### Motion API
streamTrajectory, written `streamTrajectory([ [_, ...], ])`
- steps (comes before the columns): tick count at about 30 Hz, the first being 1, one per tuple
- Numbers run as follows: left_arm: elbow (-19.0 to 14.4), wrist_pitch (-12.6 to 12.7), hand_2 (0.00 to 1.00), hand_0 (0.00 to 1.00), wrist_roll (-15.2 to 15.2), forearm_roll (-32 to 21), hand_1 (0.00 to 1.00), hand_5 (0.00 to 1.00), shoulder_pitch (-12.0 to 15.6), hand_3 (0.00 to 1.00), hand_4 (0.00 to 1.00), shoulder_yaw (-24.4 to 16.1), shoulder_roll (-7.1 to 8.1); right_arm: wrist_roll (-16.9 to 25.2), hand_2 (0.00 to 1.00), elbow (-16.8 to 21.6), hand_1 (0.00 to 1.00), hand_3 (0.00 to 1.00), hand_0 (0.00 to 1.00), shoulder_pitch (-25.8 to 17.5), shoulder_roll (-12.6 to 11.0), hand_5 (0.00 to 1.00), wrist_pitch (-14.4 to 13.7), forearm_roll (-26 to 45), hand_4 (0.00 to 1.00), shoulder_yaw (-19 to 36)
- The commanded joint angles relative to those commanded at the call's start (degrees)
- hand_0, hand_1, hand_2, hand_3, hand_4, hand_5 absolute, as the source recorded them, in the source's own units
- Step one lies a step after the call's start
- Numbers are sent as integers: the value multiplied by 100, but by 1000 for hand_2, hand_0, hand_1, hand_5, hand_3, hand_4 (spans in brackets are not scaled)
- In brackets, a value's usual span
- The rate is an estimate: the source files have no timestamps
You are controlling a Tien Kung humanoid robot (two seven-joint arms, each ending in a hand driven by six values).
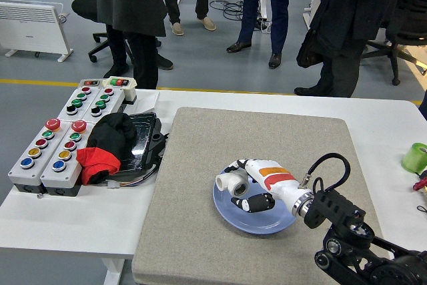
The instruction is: Pick pipe place plate twice
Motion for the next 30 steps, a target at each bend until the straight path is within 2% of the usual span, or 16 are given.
streamTrajectory([
  [6, -3, -11, 700, 722, 8, 41, 748, 998, 19, 648, 407, -26, -3, 2, 719, -136, 689, 762, 654, 50, 59, 296, 148, -80, 622, -117],
  [7, -4, -11, 700, 722, 9, 43, 748, 998, 21, 648, 407, -28, -3, 1, 934, -148, 825, 896, 854, 52, 65, 347, 170, -93, 707, -122],
  [12, -5, -15, 700, 722, 7, 53, 748, 998, 39, 648, 407, -30, -8, 1, 934, -191, 825, 896, 854, 38, 84, 347, 260, -140, 707, -88],
  [13, -6, -17, 701, 723, 7, 57, 750, 998, 43, 649, 406, -31, -9, 0, 998, -190, 887, 998, 938, 31, 82, 385, 284, -153, 813, -74],
  [19, -8, -22, 701, 723, 7, 87, 749, 998, 53, 649, 405, -48, -15, 22, 998, -113, 900, 998, 959, -47, 36, 385, 353, -165, 823, 87],
  [25, 0, -10, 701, 723, -8, 79, 749, 998, 30, 648, 404, -48, -10, -19, 998, 330, 894, 998, 955, -281, -141, 401, 395, -164, 816, 608],
  [30, 4, 4, 701, 723, -16, 68, 749, 998, -4, 648, 404, -40, 3, -150, 998, 999, 894, 998, 955, -529, -436, 401, 626, 97, 816, 1304],
])
